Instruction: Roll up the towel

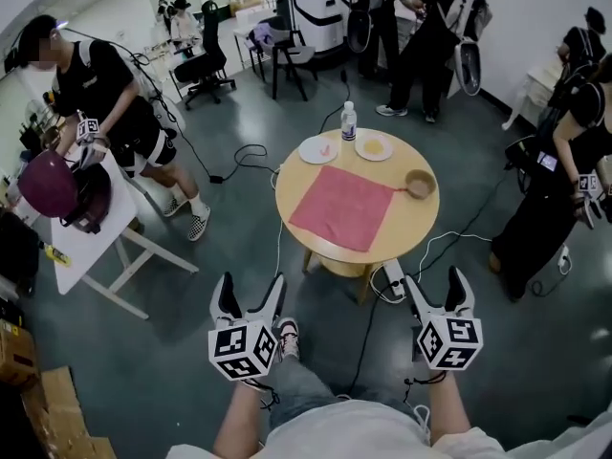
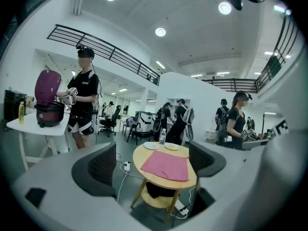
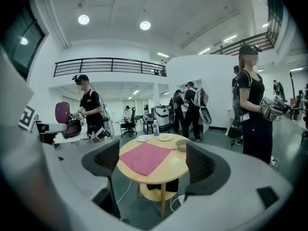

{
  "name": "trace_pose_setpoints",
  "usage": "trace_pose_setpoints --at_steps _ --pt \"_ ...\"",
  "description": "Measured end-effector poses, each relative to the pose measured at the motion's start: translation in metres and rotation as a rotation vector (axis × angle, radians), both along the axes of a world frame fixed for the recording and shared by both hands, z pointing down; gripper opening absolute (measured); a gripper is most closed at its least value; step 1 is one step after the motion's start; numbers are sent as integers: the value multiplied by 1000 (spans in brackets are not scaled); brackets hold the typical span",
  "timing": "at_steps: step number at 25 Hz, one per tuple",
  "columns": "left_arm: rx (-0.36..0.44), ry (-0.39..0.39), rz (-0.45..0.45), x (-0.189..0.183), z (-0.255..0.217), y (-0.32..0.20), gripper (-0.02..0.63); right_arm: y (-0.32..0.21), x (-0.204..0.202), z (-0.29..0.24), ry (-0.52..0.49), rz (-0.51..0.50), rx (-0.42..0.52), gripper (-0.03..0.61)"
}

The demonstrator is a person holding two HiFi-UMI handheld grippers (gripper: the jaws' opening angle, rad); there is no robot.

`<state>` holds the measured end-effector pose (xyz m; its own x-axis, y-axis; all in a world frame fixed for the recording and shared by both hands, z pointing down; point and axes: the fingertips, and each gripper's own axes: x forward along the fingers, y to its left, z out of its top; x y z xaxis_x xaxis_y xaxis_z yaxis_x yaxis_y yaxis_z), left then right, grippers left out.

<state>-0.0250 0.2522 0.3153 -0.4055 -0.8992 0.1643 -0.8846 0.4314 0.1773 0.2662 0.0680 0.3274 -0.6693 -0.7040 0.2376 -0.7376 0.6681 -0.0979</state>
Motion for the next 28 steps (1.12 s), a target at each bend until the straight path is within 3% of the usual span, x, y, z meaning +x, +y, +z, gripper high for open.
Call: trace_pose_setpoints --at_steps 11,18,28 --pt "-20 -29 293 -82 -2 -154 476 -71 -61 0 23 205 2 434" --pt "-2 -40 454 -132 -5 -237 476 -107 -99 -5 -23 395 9 434" --pt "-41 26 626 -151 21 -305 474 -112 -120 8 39 538 -37 433"
